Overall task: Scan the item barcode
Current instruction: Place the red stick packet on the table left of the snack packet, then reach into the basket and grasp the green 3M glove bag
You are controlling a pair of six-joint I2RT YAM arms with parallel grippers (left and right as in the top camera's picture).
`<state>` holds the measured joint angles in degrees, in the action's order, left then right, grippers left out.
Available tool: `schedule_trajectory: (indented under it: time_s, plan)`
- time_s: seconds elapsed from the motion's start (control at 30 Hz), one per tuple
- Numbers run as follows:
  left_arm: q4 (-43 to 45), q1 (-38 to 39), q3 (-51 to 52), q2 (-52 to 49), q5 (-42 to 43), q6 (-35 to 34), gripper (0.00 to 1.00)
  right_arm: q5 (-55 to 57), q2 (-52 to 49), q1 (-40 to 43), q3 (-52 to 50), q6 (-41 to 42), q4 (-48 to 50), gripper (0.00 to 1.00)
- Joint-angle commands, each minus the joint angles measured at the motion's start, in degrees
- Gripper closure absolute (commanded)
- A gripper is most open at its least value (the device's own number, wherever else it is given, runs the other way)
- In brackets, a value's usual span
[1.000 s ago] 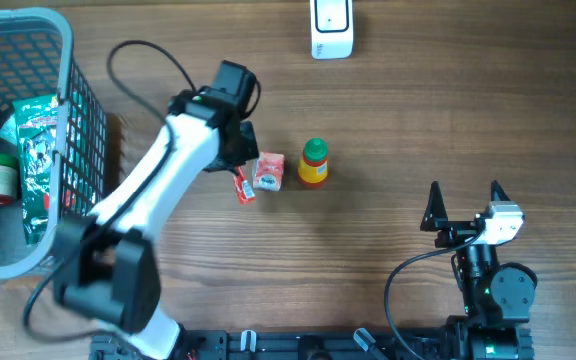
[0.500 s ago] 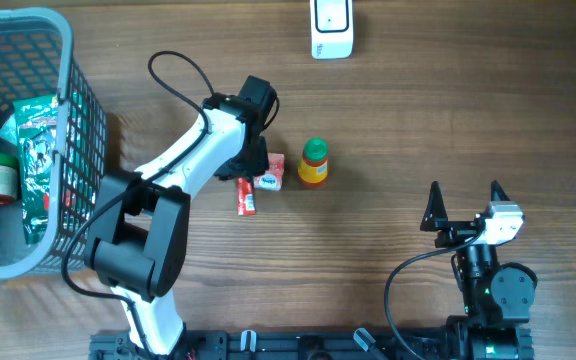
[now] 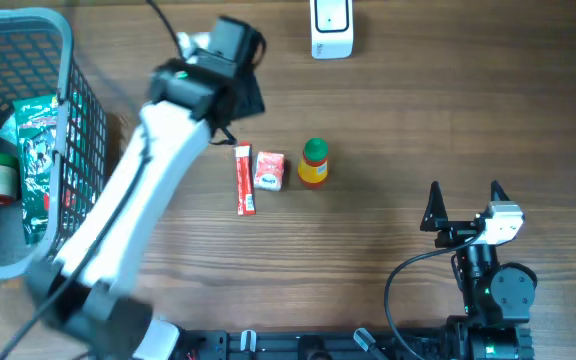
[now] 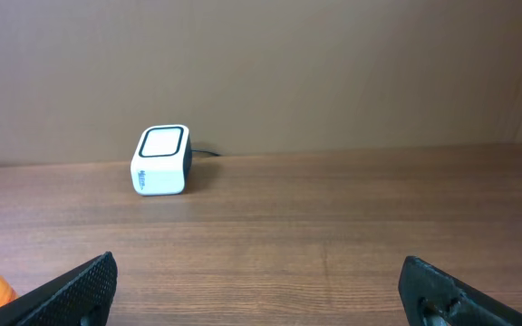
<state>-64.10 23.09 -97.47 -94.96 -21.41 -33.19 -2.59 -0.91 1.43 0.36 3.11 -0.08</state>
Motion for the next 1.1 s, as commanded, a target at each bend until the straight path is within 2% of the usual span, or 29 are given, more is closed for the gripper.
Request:
schedule_trajectory:
  time_s: [0.0, 0.07, 0.17, 0.27, 0.3, 0.37, 0.53, 0.7, 0.8, 0.93, 1.07]
  plan:
    - [2.2, -3.0, -2.8, 9.3, -8.5, -7.1, 0.0, -0.7, 0.1, -0.3, -0.1, -0.5, 0.1, 0.01]
    - [2.5, -6.1, -2.8, 13.0, -12.4, -11.5, 0.0, -0.7, 0.1, -0.3, 0.0, -0.5, 0.1, 0.0]
    - [1.0, -12.8, -2.8, 16.7, -13.5, -18.6, 0.0, -0.7, 0.1, -0.3, -0.1, -0.5, 0.1, 0.0]
    - [-4.3, -25.2, -2.8, 18.9, -11.6, -29.4, 0.0, -0.7, 0.1, -0.3, 0.0, -0.5, 0.1, 0.0]
    - [-5.0, -28.1, -2.8, 18.8, -10.1, -29.5, 0.0, -0.7, 0.1, -0.3, 0.0, -0.5, 0.1, 0.0]
    - [-5.9, -35.3, -2.7, 18.1, -4.8, -27.5, 0.0, -0.7, 0.1, -0.3, 0.0, -0.5, 0.1, 0.0]
    - [-6.2, -51.6, -2.7, 12.0, 13.4, -17.1, 0.0, -0.7, 0.1, -0.3, 0.0, -0.5, 0.1, 0.0]
    - [-7.6, -61.7, -2.7, 3.7, 28.0, -6.1, 0.0, -0.7, 0.1, -0.3, 0.0, -0.5, 0.1, 0.0]
    - [-9.0, -64.4, -2.7, -1.6, 29.1, -4.0, 0.0, -0.7, 0.1, -0.3, -0.1, -0.5, 0.1, 0.0]
    - [-9.0, -64.9, -2.6, -8.7, 29.1, 5.6, 0.0, -0.7, 0.1, -0.3, 0.0, -0.5, 0.1, 0.0]
    - [-7.2, -64.8, -2.6, -13.6, 29.1, 9.4, 0.0, -0.7, 0.1, -0.3, 0.0, -0.5, 0.1, 0.0]
